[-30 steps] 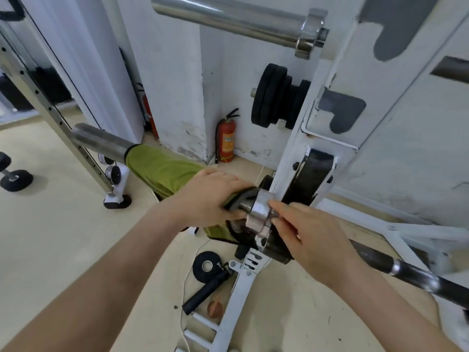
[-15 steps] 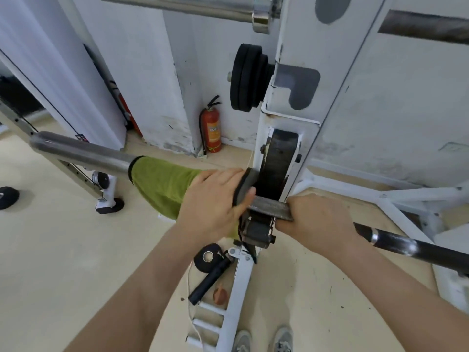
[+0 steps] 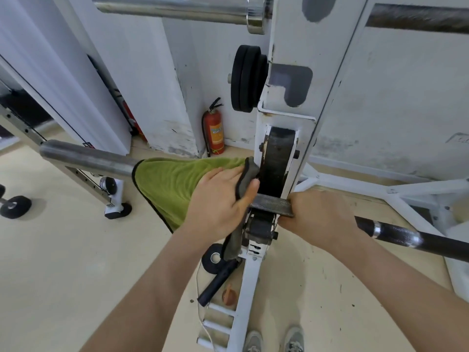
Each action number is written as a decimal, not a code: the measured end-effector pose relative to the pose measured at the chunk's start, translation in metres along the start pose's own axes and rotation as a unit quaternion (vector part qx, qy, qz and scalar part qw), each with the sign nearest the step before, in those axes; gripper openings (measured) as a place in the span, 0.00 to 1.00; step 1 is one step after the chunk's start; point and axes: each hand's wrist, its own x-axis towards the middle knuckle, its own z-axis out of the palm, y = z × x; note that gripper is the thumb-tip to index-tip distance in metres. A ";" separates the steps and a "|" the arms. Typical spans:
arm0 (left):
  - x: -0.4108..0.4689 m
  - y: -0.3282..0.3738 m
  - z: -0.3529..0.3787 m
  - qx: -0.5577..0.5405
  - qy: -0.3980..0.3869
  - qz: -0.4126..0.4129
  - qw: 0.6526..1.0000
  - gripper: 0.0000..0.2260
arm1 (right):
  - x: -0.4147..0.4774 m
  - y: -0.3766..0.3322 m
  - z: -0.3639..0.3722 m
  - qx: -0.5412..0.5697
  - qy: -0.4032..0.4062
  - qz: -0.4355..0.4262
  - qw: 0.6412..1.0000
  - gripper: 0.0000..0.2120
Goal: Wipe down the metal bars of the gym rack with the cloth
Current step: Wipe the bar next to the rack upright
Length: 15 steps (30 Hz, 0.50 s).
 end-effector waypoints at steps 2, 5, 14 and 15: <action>-0.015 -0.005 -0.005 -0.080 0.000 -0.023 0.997 0.17 | 0.001 0.001 0.000 0.013 -0.010 0.004 1.000 0.14; -0.041 -0.002 -0.022 -0.267 0.083 -0.109 0.954 0.15 | 0.001 0.001 0.001 0.032 -0.018 0.015 0.999 0.13; -0.032 -0.003 -0.005 -0.108 0.070 -0.047 0.991 0.11 | 0.002 0.001 0.001 0.046 -0.023 0.021 0.998 0.12; -0.049 -0.001 -0.008 -0.180 0.072 -0.077 0.978 0.12 | 0.002 0.001 0.000 0.048 -0.030 0.025 0.998 0.12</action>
